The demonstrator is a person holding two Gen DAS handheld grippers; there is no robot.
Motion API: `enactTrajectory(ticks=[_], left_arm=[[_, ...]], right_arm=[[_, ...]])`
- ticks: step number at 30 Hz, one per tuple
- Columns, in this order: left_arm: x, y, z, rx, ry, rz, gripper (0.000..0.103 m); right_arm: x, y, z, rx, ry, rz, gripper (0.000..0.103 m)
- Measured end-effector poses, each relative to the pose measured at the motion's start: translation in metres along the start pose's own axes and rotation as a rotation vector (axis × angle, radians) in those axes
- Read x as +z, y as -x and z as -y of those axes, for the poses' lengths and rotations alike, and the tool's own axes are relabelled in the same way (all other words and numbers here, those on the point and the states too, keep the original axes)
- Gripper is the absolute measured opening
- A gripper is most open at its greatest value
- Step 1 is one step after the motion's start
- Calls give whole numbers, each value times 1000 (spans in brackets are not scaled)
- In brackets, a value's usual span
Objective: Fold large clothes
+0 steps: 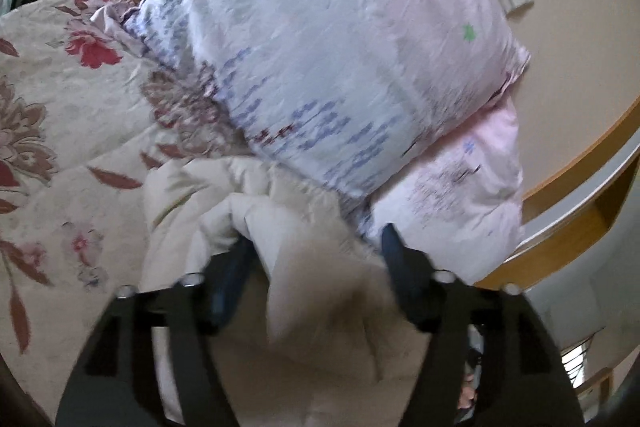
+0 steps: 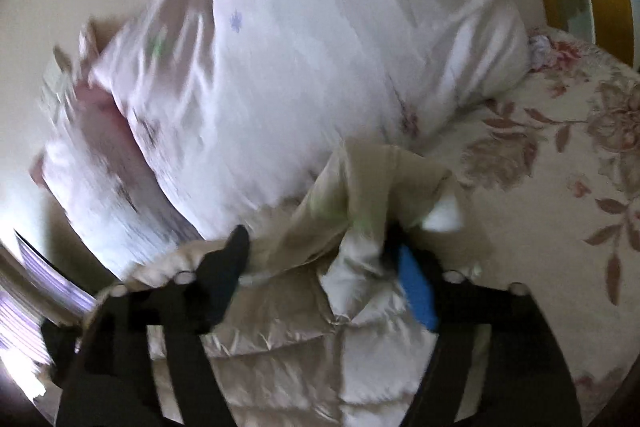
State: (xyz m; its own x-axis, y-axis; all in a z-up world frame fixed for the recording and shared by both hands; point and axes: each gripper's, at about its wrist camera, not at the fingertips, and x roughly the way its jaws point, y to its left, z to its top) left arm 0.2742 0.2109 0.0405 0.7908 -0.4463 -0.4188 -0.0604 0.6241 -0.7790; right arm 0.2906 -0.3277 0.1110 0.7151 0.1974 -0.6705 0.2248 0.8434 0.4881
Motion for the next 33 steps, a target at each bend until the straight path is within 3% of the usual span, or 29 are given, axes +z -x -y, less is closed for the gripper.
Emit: enactTrajectory(ticks=[4, 7, 9, 13, 16, 21, 25, 33], left_arm=[[7, 13, 3, -58, 41, 63, 73], [3, 31, 12, -44, -21, 141, 73], [-3, 38, 22, -34, -81, 169, 73], [-23, 20, 51, 64, -266, 122, 73], [-35, -6, 55, 135, -319, 52, 73], [-40, -38, 36, 267, -312, 5, 72], [-34, -46, 20, 319, -254, 33, 72], [-31, -64, 10, 412, -250, 44, 72]], right_arm=[[11, 13, -4, 36, -1, 60, 79], [9, 28, -6, 6, 54, 102, 78], [4, 32, -5, -19, 92, 97, 70], [-12, 16, -6, -125, 181, 29, 59], [-25, -5, -8, -173, 219, -27, 55], [-33, -32, -6, -312, 250, -60, 54], [-36, -50, 0, -404, 245, -76, 55], [-38, -77, 3, -506, 248, -102, 61]])
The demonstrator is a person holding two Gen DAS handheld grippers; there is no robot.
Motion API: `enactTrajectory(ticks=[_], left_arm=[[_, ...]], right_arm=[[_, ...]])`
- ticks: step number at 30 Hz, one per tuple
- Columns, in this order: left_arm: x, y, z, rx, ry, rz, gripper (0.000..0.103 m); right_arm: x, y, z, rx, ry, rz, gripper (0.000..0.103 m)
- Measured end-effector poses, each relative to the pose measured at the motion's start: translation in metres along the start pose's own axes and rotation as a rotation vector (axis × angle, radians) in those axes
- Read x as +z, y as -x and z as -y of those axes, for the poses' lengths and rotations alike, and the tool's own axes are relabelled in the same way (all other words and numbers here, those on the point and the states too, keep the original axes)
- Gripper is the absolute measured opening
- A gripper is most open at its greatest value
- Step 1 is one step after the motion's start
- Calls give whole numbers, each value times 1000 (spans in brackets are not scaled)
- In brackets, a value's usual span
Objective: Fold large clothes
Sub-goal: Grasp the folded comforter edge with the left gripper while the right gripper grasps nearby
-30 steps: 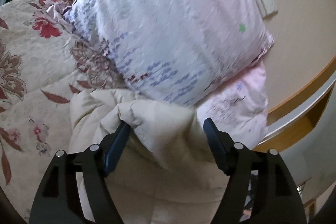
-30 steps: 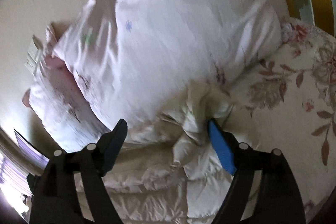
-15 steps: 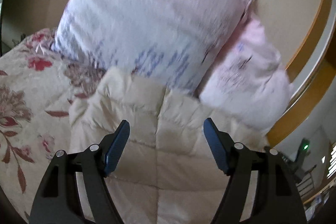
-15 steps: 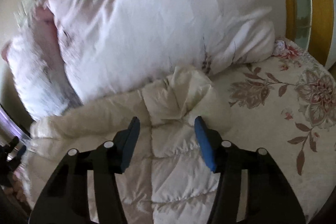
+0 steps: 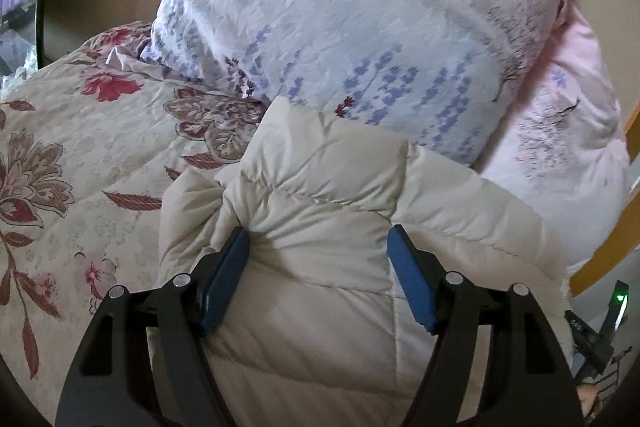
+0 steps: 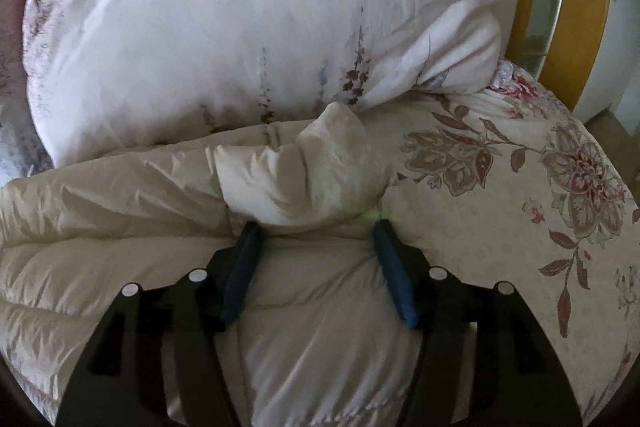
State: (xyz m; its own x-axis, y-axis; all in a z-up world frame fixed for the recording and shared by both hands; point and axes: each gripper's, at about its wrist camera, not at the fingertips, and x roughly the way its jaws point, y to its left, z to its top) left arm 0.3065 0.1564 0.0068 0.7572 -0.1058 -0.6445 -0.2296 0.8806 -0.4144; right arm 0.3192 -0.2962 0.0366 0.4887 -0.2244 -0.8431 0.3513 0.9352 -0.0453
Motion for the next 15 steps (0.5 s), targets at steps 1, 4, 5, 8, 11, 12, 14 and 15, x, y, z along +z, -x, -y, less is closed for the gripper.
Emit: enactTrajectory(ticks=[1, 4, 5, 8, 11, 12, 14, 15], left_arm=[[1, -4, 0, 3, 5, -4, 73], [4, -12, -3, -4, 28, -21, 73], [6, -11, -5, -18, 43, -24, 73], [7, 5, -17, -97, 104, -37, 73], [8, 37, -38, -177, 161, -45, 75], [5, 45, -42, -182, 168, -44, 77], [-4, 68, -58, -183, 181, -36, 79], [-10, 78, -66, -184, 186, -35, 79]], right_arm=[[1, -3, 0, 0, -9, -7, 61], [5, -10, 4, 13, -29, -25, 63], [6, -10, 6, 31, -34, -33, 63], [6, 6, 25, 135, -101, -42, 64], [-3, 40, 55, 199, -193, -27, 76], [-7, 52, 67, 202, -222, -20, 81], [-19, 74, 92, 229, -282, -11, 81], [-25, 81, 102, 238, -311, -13, 81]])
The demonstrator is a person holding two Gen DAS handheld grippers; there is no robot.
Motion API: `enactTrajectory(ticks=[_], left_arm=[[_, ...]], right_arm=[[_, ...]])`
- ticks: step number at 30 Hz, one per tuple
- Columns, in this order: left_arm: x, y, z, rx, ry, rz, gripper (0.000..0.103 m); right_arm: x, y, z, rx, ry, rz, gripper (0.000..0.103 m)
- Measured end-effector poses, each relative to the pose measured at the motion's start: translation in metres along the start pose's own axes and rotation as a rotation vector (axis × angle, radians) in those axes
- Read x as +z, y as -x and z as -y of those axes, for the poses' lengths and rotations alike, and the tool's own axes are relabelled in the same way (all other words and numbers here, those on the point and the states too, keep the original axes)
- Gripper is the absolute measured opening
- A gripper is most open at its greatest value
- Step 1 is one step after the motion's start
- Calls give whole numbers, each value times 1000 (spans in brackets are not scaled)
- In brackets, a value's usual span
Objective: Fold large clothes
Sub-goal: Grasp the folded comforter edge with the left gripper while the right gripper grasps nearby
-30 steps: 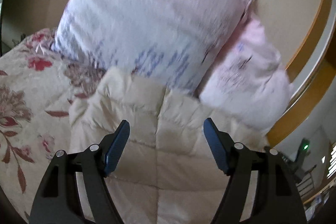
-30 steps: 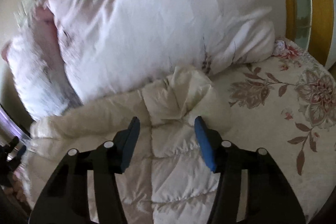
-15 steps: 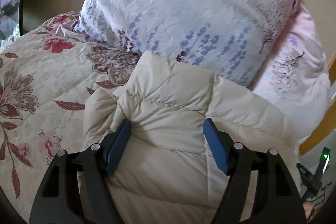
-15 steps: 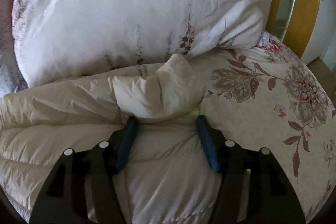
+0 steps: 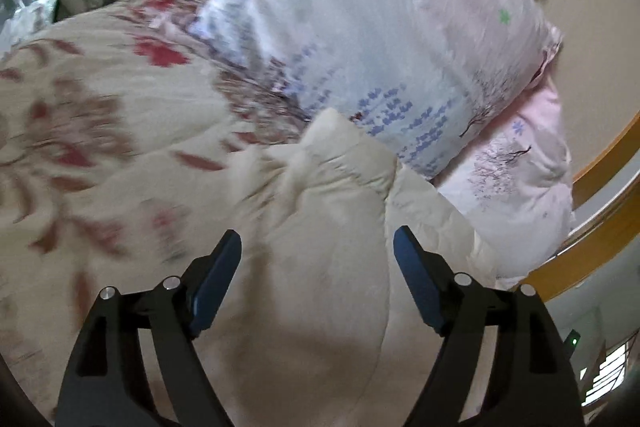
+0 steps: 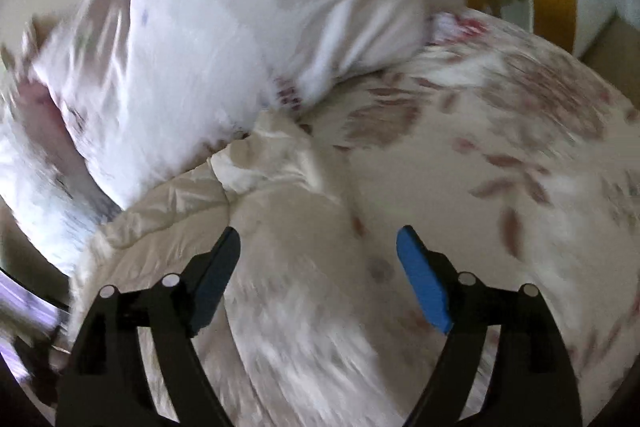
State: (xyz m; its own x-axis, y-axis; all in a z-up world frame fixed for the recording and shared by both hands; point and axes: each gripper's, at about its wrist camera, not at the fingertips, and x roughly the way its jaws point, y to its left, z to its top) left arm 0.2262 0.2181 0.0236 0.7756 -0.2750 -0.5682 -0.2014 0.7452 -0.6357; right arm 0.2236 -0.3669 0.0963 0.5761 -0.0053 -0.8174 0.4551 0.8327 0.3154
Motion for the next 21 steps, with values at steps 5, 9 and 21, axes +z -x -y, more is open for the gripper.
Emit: enactTrajectory(ticks=[5, 9, 21], left_arm=[[-30, 39, -28, -43, 81, -33, 79], [-55, 57, -39, -78, 140, -41, 79], [-113, 47, -22, -129, 233, -81, 79]], right_arm=[[-30, 32, 49, 107, -205, -81, 82], [-60, 37, 63, 154, -280, -150, 82], [-92, 17, 48, 286, -321, -227, 78]])
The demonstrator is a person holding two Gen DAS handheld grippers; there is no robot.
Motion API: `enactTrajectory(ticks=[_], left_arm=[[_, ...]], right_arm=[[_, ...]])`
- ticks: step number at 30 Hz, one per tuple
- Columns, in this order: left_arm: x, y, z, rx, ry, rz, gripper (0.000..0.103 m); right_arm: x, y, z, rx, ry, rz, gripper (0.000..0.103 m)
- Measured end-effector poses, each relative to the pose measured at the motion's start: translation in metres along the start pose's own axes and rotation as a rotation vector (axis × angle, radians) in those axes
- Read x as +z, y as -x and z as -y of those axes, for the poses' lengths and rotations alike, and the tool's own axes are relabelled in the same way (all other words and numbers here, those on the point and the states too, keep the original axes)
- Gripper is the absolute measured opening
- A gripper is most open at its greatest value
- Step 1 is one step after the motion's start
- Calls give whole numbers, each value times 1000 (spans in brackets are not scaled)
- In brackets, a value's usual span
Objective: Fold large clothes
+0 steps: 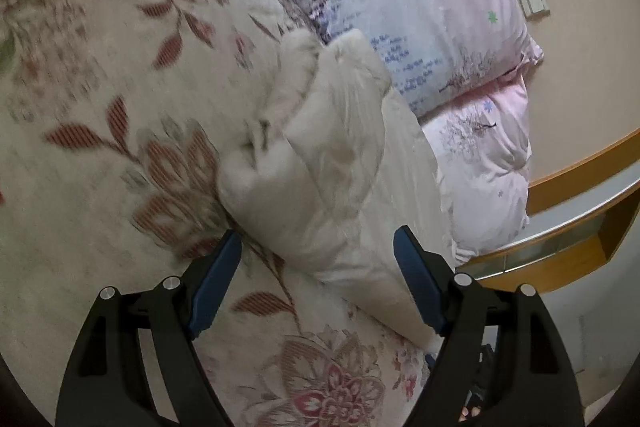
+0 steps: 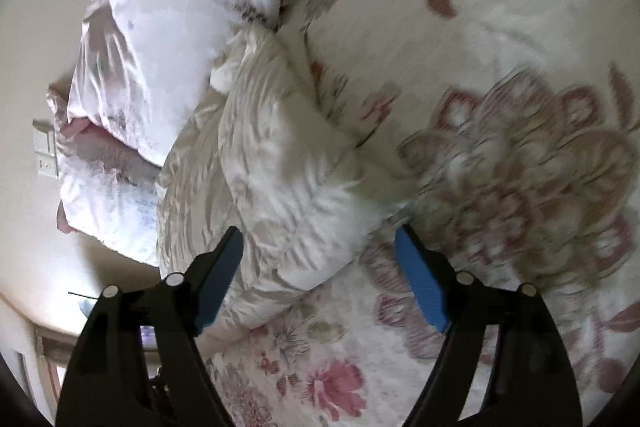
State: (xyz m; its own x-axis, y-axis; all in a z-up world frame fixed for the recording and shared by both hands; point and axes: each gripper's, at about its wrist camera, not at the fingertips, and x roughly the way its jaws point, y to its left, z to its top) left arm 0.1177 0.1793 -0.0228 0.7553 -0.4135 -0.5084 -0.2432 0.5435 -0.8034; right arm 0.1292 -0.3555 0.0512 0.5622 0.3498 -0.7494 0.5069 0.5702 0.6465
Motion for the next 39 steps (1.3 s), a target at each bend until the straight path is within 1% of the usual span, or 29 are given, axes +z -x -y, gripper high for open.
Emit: enactTrajectory(ticks=[3, 5, 8, 11, 13, 15, 16, 17, 18, 19, 20, 21, 22, 23, 24, 26, 31, 35, 39], left_arm=[[-7, -10, 5, 10, 6, -1, 78], [-9, -16, 8, 3, 22, 3, 78], [-11, -21, 11, 18, 42, 28, 78], [-10, -25, 14, 36, 48, 60, 78], [-8, -27, 13, 41, 75, 88, 78], [-5, -27, 10, 35, 103, 114, 74], [-2, -28, 8, 35, 121, 131, 71], [0, -29, 5, 35, 131, 139, 65], [1, -29, 2, 32, 147, 148, 62], [3, -30, -2, 23, 167, 158, 54], [5, -32, -8, 12, 189, 159, 44], [7, -33, -12, 2, 203, 158, 40], [9, -35, -18, -16, 226, 153, 32], [10, -36, -21, -24, 238, 148, 27], [11, -36, -23, -33, 245, 145, 24], [13, -32, -22, -41, 229, 154, 18], [18, -6, -17, -47, 170, 187, 15], [16, 23, -24, -21, 134, 204, 15], [5, 59, -34, 8, 114, 217, 15]], right_arm=[[-2, -10, -7, 21, -4, -15, 74], [-1, -14, -12, 17, 1, 3, 74], [4, -17, -13, 26, -24, 34, 72], [10, -18, -11, 24, -35, 69, 66], [13, -19, -9, 31, -45, 82, 61], [15, -19, -8, 39, -48, 87, 59], [15, -18, -6, 39, -46, 88, 57], [16, -18, -6, 40, -46, 90, 55], [16, -17, -5, 42, -46, 91, 51], [16, -18, -4, 46, -43, 91, 44], [16, -18, -5, 50, -39, 90, 41], [16, -19, -6, 59, -28, 88, 36], [14, -18, -7, 61, -22, 88, 31], [14, -17, -9, 70, -9, 87, 29], [12, -16, -13, 80, 9, 86, 27], [10, -10, -20, 95, 44, 85, 24], [-2, 3, -36, 148, 158, 44, 21], [-21, 11, -45, 173, 257, -12, 21], [-47, 19, -48, 183, 369, -77, 21]])
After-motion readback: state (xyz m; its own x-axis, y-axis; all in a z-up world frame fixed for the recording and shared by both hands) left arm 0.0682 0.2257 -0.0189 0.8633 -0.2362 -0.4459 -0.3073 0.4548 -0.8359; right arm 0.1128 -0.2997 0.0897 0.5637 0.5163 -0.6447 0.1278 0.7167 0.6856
